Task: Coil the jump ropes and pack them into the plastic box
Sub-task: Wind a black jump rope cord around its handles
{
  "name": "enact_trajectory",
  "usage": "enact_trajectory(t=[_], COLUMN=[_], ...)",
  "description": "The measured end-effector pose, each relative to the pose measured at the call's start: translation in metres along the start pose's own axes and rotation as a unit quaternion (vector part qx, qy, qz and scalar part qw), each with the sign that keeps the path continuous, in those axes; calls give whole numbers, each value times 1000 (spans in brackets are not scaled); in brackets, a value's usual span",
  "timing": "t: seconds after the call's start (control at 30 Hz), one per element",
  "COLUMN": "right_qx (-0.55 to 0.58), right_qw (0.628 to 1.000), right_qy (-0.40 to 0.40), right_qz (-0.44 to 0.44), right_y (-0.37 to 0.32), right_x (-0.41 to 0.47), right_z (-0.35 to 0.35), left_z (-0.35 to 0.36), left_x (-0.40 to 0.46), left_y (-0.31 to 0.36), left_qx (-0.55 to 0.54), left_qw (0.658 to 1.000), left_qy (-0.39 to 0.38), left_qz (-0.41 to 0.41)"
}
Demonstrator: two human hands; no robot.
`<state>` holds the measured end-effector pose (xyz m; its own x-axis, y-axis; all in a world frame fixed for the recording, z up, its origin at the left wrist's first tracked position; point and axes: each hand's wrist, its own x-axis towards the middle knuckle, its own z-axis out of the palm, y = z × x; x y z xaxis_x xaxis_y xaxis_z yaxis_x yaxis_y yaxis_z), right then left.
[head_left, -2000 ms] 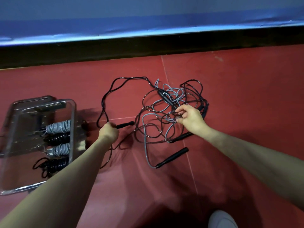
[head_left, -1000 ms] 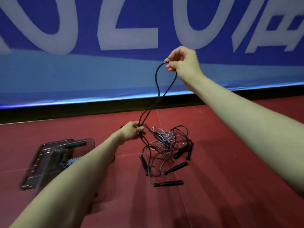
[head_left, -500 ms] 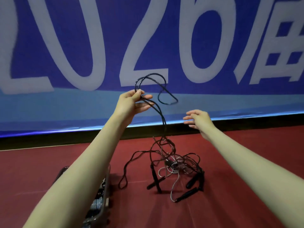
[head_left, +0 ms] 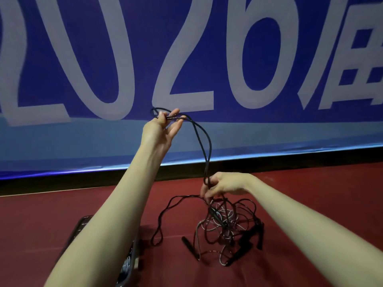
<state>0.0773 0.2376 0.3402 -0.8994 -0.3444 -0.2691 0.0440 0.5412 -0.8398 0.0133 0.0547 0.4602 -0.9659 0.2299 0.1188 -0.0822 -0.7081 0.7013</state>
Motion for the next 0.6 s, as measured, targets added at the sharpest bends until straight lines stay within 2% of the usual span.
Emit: enact_trajectory(t=[0.1, 0.23, 0.37, 0.47, 0.53, 0.6], right_qx=[-79, 18, 44, 11, -62, -141], right_qw=[996, 987, 964, 952, 940, 928], right_qy=[34, 157, 263, 303, 331, 342], right_qz=[31, 27, -4, -33, -46, -45], right_y=[13, 22, 9, -8, -21, -33], right_x=[2, 0, -4, -11, -17, -24], right_z=[-8, -17, -28, -35, -40, -44], left_z=[-16, -41, -76, -100, -107, -105], left_x=[10, 19, 28, 31, 26, 18], left_y=[-2, -11, -20, -22, -23, -24], left_qx=[-75, -90, -52, 50, 156, 271], left_qw=[997, 992, 986, 976, 958, 933], left_qy=[21, 87, 152, 159, 137, 129], left_qz=[0, -6, -41, -138, -196, -200])
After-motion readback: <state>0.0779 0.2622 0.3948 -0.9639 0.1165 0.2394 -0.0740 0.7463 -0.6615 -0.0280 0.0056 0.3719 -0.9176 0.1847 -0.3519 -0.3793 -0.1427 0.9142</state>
